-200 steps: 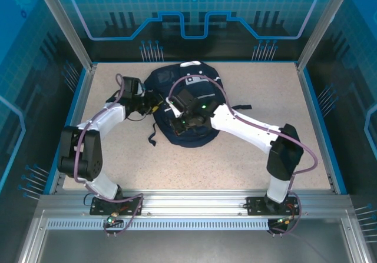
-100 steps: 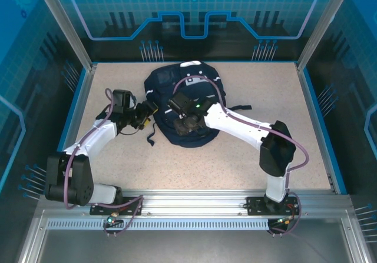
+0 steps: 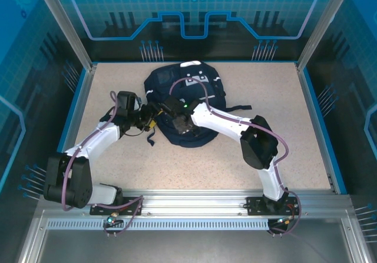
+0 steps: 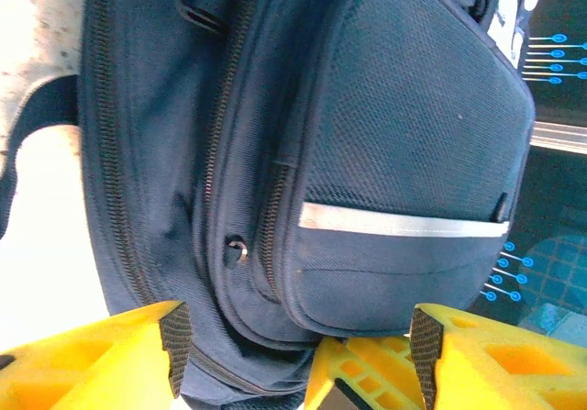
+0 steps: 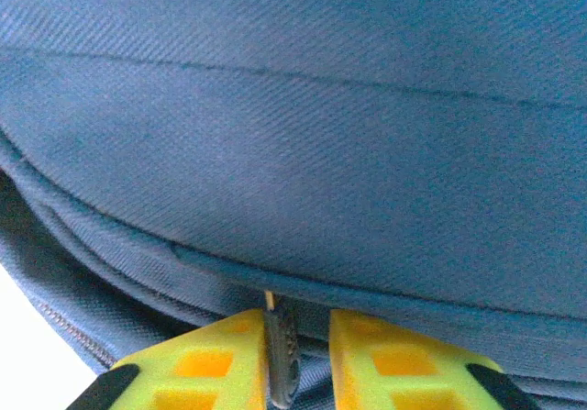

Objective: Pack the student bag
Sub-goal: Zip the student bag at the center of the table.

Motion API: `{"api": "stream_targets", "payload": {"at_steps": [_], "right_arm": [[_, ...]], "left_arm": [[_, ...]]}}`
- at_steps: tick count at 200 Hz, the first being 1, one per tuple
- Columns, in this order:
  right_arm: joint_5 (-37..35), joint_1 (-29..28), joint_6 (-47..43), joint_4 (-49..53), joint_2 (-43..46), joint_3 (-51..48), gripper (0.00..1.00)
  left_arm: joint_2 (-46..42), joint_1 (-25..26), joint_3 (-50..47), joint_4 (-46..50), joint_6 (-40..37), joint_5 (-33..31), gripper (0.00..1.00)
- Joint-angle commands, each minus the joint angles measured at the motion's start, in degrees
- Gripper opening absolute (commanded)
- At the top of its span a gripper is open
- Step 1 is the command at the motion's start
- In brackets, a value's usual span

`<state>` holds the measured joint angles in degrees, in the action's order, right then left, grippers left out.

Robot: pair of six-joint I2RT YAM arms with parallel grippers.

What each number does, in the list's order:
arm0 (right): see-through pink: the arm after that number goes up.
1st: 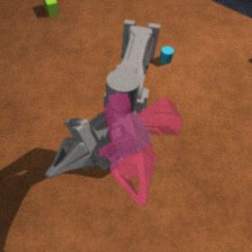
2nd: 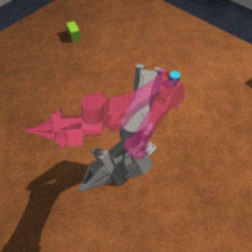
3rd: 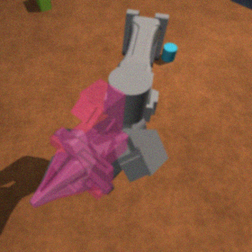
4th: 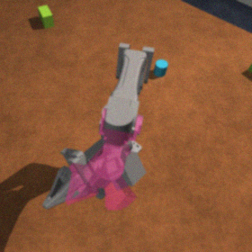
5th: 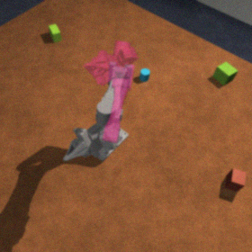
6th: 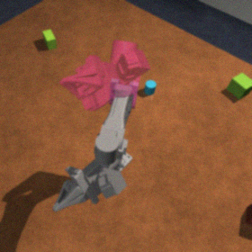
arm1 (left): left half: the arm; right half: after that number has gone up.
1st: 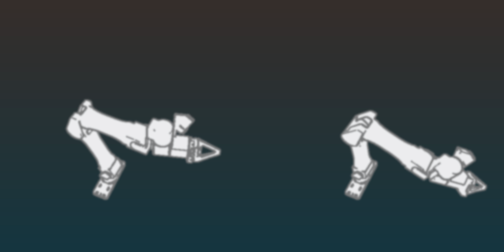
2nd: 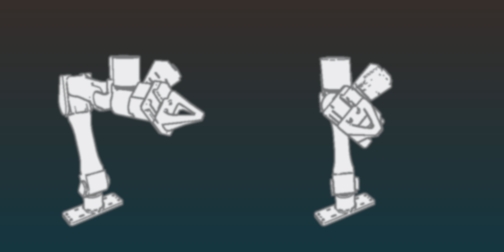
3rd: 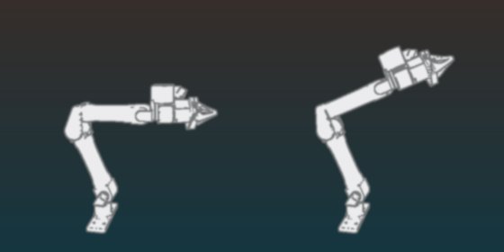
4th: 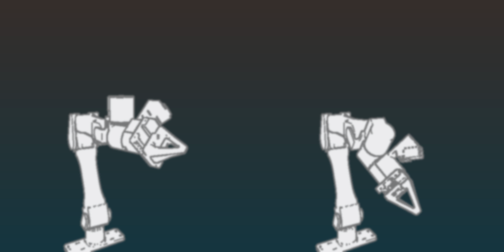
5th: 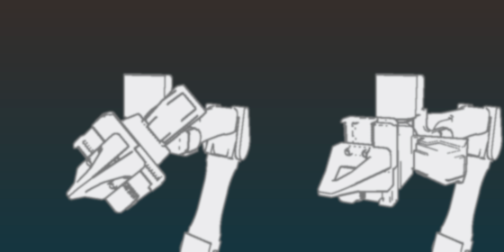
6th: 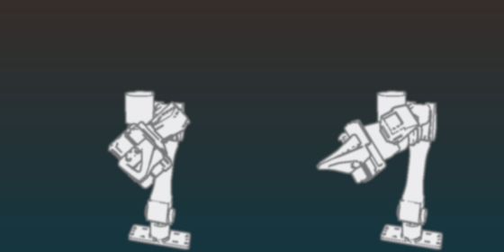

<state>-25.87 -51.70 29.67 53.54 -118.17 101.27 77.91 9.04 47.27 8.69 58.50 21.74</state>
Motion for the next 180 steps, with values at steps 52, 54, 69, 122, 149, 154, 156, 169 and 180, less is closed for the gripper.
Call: {"api": "stream_targets", "payload": {"at_steps": [52, 54, 69, 122, 149, 154, 156, 169, 180], "right_arm": [[-2.45, 0.03, -3.64, -1.41, -1.78, 1.76, 0.14], [-2.41, 0.02, -3.72, -1.42, -1.84, 1.74, 0.14], [-3.02, 0.08, -3.70, -1.19, -2.24, 1.99, 0.11], [-5.06, -0.28, -2.47, -1.50, 1.69, -0.48, 0.00], [-5.18, -0.33, -1.83, -1.06, 3.77, -1.47, 0.00], [-5.52, -0.35, -1.59, -0.71, 3.92, -1.50, 0.00], [-5.62, -0.33, -1.51, -0.56, 4.00, -1.45, 0.00], [-7.71, -0.13, -0.33, 1.30, 4.37, -1.34, 0.00], [-9.40, 0.28, 0.46, 2.98, 4.85, -1.59, 0.00]], "left_arm": [[3.74, 4.34, -2.35, -8.30, 7.79, 1.38, 0.62], [3.92, 4.39, -2.38, -8.55, 7.99, 1.38, 0.62], [5.07, 4.56, -2.82, -10.06, 9.28, 1.20, 0.59], [8.06, 4.94, -1.77, -11.15, 9.69, -1.27, 0.41], [9.18, 4.94, -1.45, -11.95, 9.57, -1.87, 0.22], [9.31, 4.94, -1.34, -11.89, 9.41, -1.99, 0.17], [9.31, 4.94, -1.29, -11.86, 9.36, -2.10, 0.16], [9.21, 4.85, -0.88, -10.56, 8.22, -3.05, 0.03], [9.04, 4.78, -0.37, -8.83, 6.70, -4.11, 0.00]]}}
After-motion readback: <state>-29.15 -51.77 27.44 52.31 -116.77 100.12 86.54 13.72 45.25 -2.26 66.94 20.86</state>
